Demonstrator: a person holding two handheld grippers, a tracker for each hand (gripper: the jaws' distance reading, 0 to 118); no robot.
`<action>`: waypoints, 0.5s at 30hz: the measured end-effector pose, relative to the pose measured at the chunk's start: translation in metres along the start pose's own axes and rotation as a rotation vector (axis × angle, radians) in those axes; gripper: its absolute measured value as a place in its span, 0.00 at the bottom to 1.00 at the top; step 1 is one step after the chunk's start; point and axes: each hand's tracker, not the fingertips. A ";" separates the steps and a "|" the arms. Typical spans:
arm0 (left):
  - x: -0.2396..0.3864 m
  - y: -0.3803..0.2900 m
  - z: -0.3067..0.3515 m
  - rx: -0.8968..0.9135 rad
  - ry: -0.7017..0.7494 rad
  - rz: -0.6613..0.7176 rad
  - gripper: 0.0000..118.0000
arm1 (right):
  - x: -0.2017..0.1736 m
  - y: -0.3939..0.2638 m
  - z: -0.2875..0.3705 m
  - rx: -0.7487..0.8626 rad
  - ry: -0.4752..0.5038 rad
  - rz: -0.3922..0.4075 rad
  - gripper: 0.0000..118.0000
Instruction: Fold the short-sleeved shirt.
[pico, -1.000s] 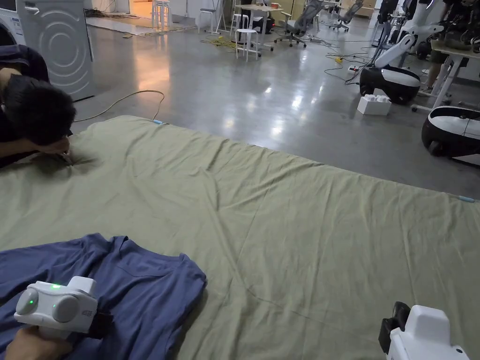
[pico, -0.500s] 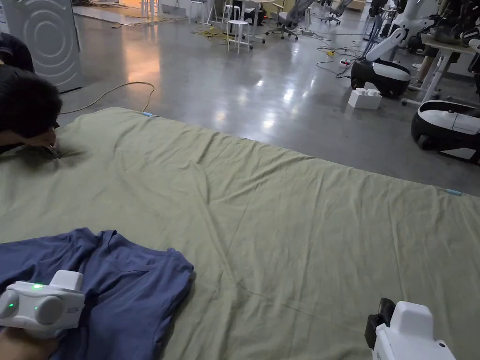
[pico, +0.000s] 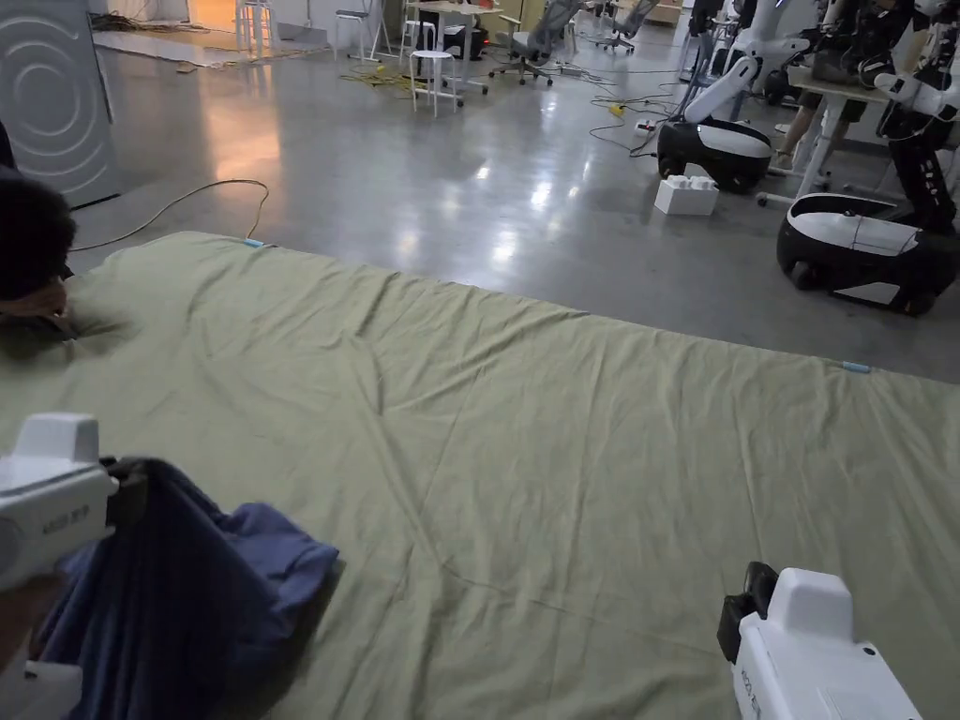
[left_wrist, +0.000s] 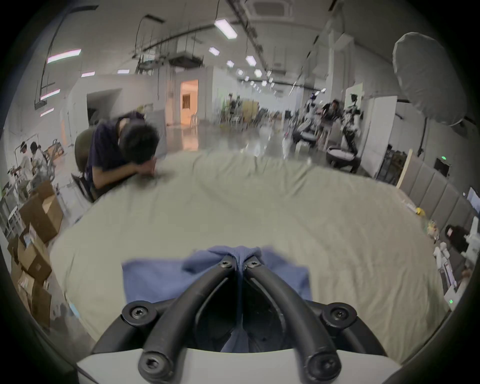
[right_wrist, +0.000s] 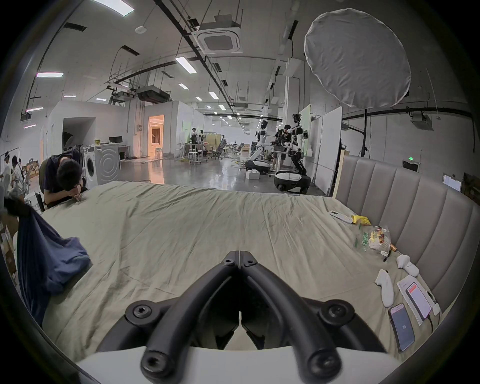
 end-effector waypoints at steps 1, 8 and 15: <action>0.007 0.014 0.007 0.024 -0.018 -0.012 0.03 | 0.002 0.001 0.001 0.003 -0.002 -0.003 0.00; 0.073 0.089 0.037 0.208 -0.127 -0.132 0.03 | 0.022 0.007 0.012 0.033 -0.029 -0.033 0.00; 0.175 0.122 0.048 0.293 -0.314 -0.241 0.03 | 0.055 0.010 0.028 0.066 -0.078 -0.067 0.00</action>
